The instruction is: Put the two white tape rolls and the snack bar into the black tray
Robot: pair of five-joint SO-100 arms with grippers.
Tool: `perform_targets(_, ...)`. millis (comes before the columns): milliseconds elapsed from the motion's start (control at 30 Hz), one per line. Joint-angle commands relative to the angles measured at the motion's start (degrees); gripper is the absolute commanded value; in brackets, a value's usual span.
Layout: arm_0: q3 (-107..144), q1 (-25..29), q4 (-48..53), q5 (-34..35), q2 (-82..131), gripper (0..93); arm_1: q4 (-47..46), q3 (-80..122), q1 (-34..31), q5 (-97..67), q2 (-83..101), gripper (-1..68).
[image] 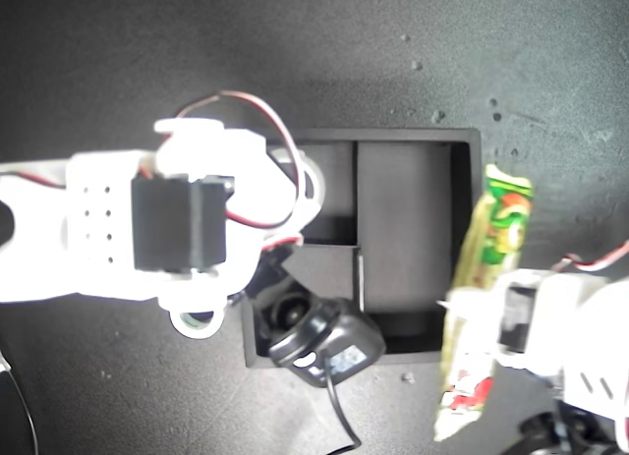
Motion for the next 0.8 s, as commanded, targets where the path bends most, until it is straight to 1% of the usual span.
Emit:
perform_targets(0,-3.5,1.1,1.0,-0.5,-0.6,0.0,-4.2,-8.5,0.7,-0.7,-5.9,3.8)
perform_targets(100,-2.9,1.3,1.1,-0.9,-1.7,0.0,-7.4,-5.1,0.9,0.2,-5.9,3.9)
perform_targets(333,-3.2,2.4,1.1,-1.8,-3.6,0.4,-6.7,-3.7,0.8,1.4,-5.9,4.1)
perform_targets(367,-3.2,2.5,1.1,-1.8,-3.7,1.7,-6.3,-3.7,0.7,1.5,-5.9,4.1)
perform_targets(433,-3.3,2.5,1.1,-2.0,-3.8,8.0,-5.4,-3.7,0.6,1.5,-5.9,5.0)
perform_targets(500,-3.5,2.8,1.1,-2.0,-3.6,11.9,-4.4,-3.7,0.4,1.6,-5.9,9.8)
perform_targets(533,-3.6,2.8,1.1,-1.9,-3.4,13.0,-3.8,-3.7,0.4,1.6,-5.9,13.0)
perform_targets(600,-3.8,3.0,1.1,-1.8,-3.2,14.4,-2.3,-4.0,0.1,1.6,-5.9,17.1)
perform_targets(767,-4.0,2.9,1.1,-1.5,-3.1,15.1,0.8,-4.2,-0.3,1.7,-5.9,21.6)
